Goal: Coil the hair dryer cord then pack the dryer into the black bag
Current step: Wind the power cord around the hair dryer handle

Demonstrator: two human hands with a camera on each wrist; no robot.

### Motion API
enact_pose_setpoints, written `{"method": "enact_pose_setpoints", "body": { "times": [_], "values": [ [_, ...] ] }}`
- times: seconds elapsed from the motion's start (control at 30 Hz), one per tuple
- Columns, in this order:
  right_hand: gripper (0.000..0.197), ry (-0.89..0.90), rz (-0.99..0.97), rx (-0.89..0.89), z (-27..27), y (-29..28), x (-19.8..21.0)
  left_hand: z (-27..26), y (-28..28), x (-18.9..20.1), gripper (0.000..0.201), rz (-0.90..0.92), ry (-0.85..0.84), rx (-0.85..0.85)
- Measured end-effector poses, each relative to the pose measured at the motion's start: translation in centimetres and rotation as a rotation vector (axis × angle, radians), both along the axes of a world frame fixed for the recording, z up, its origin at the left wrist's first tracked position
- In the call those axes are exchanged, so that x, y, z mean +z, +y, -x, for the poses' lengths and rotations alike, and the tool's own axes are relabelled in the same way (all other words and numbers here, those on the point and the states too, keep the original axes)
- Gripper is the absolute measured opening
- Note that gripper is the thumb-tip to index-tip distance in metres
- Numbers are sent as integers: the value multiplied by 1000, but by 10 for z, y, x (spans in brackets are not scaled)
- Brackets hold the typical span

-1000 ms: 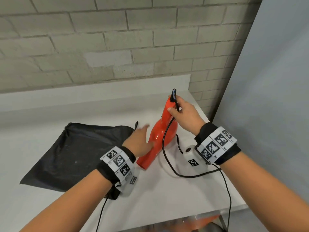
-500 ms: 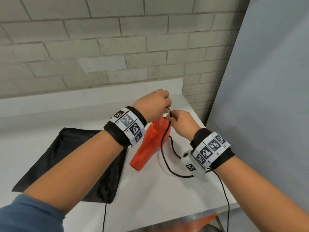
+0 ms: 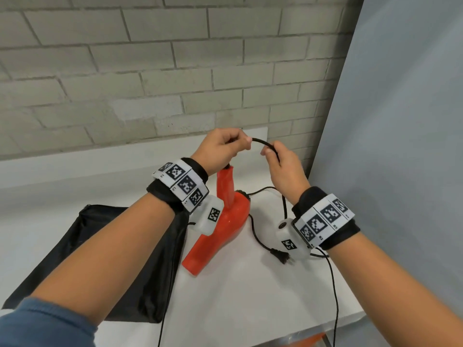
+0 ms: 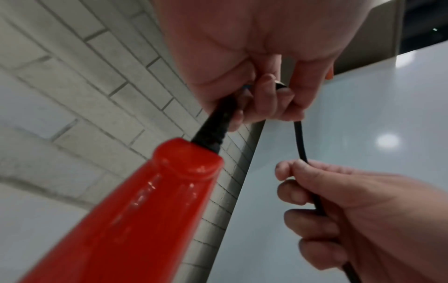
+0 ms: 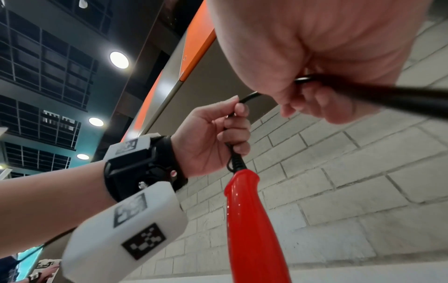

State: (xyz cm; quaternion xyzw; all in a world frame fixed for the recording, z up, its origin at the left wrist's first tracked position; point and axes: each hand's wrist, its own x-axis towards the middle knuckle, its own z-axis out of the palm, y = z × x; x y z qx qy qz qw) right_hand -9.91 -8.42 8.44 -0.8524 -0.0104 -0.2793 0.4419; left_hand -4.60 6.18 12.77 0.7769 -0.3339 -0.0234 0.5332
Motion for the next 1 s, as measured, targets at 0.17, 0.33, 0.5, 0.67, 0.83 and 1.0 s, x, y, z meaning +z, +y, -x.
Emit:
{"method": "enact_pose_setpoints", "body": {
  "times": [0.17, 0.33, 0.5, 0.67, 0.83, 1.0],
  "values": [
    [18, -5, -18, -3, -16, 7, 12, -4, -1, 7, 34, 100, 252, -207],
    [23, 136, 6, 114, -39, 17, 10, -3, -7, 8, 41, 221, 487, -310],
    [25, 358, 193, 166, -27, 35, -11, -13, -6, 3, 33, 330, 477, -241],
    [26, 329, 329, 104, 1, 44, -34, -24, -2, -1, 35, 375, 457, -186],
    [32, 206, 409, 124, 19, 37, -51, -34, 3, -5, 38, 479, 512, -103],
    [25, -113, 544, 79, 21, 24, -38, -36, 5, -15, 31, 433, 446, -23]
  ]
}}
